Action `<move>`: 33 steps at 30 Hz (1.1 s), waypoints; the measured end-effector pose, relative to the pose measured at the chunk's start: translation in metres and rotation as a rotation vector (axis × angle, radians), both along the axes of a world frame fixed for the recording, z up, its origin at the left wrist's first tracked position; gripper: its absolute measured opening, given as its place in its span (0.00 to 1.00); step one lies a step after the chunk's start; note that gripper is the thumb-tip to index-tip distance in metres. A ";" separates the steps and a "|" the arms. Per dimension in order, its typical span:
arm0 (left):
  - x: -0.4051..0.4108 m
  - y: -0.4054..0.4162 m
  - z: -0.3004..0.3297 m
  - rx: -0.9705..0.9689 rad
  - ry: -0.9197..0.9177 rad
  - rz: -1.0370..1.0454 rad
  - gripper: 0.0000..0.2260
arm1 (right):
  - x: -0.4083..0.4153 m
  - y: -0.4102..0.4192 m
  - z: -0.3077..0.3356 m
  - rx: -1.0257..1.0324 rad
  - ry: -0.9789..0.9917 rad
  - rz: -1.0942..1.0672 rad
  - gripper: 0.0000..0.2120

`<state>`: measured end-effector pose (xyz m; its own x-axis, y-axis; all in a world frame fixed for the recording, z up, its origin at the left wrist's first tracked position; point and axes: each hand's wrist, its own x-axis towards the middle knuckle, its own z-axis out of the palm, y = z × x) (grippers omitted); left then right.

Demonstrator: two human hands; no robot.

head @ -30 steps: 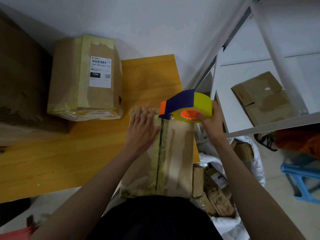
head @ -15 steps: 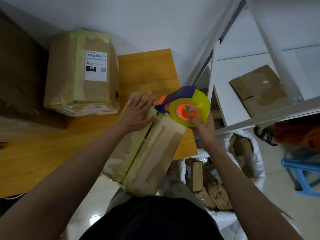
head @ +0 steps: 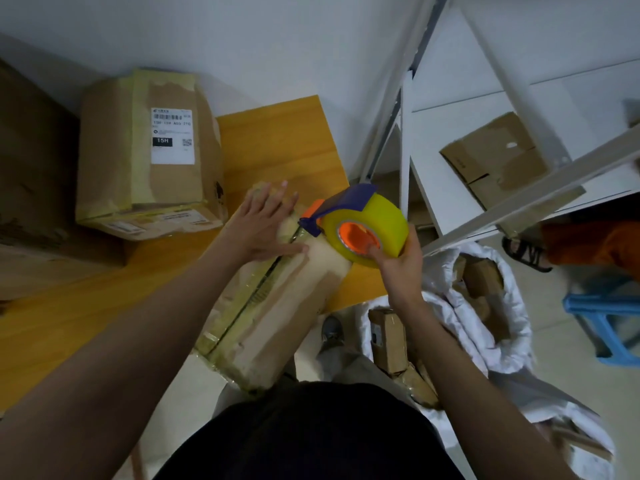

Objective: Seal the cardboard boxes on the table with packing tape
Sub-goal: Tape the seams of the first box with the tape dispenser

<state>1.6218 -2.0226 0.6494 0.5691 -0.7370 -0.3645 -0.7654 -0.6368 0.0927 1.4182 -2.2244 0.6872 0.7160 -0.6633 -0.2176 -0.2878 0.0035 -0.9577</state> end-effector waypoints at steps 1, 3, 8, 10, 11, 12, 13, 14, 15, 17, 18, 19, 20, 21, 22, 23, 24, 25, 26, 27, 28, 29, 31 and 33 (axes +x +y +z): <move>0.000 -0.001 0.001 0.000 0.000 0.004 0.53 | -0.005 -0.002 0.004 -0.007 0.004 -0.023 0.25; 0.000 -0.003 0.001 -0.011 0.005 0.007 0.54 | -0.018 -0.009 0.012 -0.046 0.014 -0.046 0.23; -0.002 -0.006 -0.001 -0.037 -0.010 0.010 0.53 | -0.043 -0.016 0.022 -0.137 0.030 -0.012 0.23; -0.001 -0.006 -0.001 -0.030 -0.002 0.011 0.53 | -0.043 -0.016 0.021 -0.162 0.047 0.018 0.23; -0.001 -0.006 0.000 -0.023 0.004 0.010 0.53 | -0.042 -0.016 0.022 -0.177 0.060 0.038 0.24; 0.000 -0.006 0.000 -0.018 0.004 0.007 0.53 | -0.041 -0.016 0.021 -0.196 0.068 0.059 0.24; 0.000 -0.007 0.001 -0.015 -0.001 0.003 0.53 | -0.040 -0.015 0.021 -0.205 0.075 0.076 0.24; -0.001 -0.007 0.002 -0.012 -0.012 -0.001 0.53 | -0.038 -0.015 0.019 -0.213 0.080 0.089 0.24; -0.002 -0.009 0.003 -0.009 -0.027 0.000 0.54 | -0.037 -0.014 0.019 -0.227 0.083 0.099 0.24; -0.006 -0.012 0.006 -0.002 -0.046 0.007 0.54 | -0.035 -0.012 0.018 -0.258 0.088 0.103 0.25; -0.009 -0.014 0.007 -0.006 -0.040 0.006 0.54 | -0.034 -0.013 0.017 -0.268 0.093 0.098 0.25; -0.013 -0.016 0.009 -0.017 -0.020 -0.004 0.54 | -0.033 -0.013 0.018 -0.272 0.096 0.095 0.25; -0.017 -0.018 0.009 -0.027 0.008 -0.029 0.54 | -0.033 -0.014 0.018 -0.278 0.099 0.092 0.25; -0.022 -0.021 0.008 -0.034 0.026 -0.071 0.55 | -0.032 -0.016 0.018 -0.280 0.102 0.089 0.25; -0.030 -0.023 0.006 -0.042 0.021 -0.122 0.55 | -0.033 -0.017 0.018 -0.284 0.103 0.089 0.25; -0.038 -0.026 0.003 -0.058 0.011 -0.165 0.56 | -0.033 -0.018 0.018 -0.286 0.105 0.089 0.26; -0.045 -0.028 0.001 -0.086 0.010 -0.181 0.56 | -0.033 -0.019 0.017 -0.288 0.110 0.085 0.25; -0.052 -0.029 -0.001 -0.119 0.018 -0.170 0.57 | -0.034 -0.020 0.017 -0.287 0.114 0.081 0.25; -0.058 -0.031 -0.004 -0.145 0.022 -0.143 0.57 | -0.034 -0.021 0.015 -0.285 0.121 0.078 0.24; -0.061 -0.034 -0.005 -0.160 0.016 -0.114 0.58 | -0.035 -0.022 0.014 -0.284 0.129 0.076 0.24; -0.064 -0.036 -0.005 -0.159 0.009 -0.088 0.59 | -0.035 -0.023 0.012 -0.286 0.138 0.074 0.24; -0.066 -0.039 -0.005 -0.153 0.007 -0.063 0.60 | -0.035 -0.025 0.011 -0.287 0.146 0.074 0.24; -0.070 -0.045 -0.005 -0.142 0.020 -0.009 0.61 | -0.034 -0.027 0.009 -0.296 0.149 0.076 0.24; -0.073 -0.050 -0.004 -0.131 0.029 0.031 0.61 | -0.034 -0.030 0.009 -0.298 0.144 0.080 0.24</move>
<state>1.5489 -2.0724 0.6454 0.5831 -0.7615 -0.2830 -0.7411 -0.6413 0.1987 1.3846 -2.2544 0.6960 0.7445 -0.6557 -0.1252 -0.4081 -0.2986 -0.8627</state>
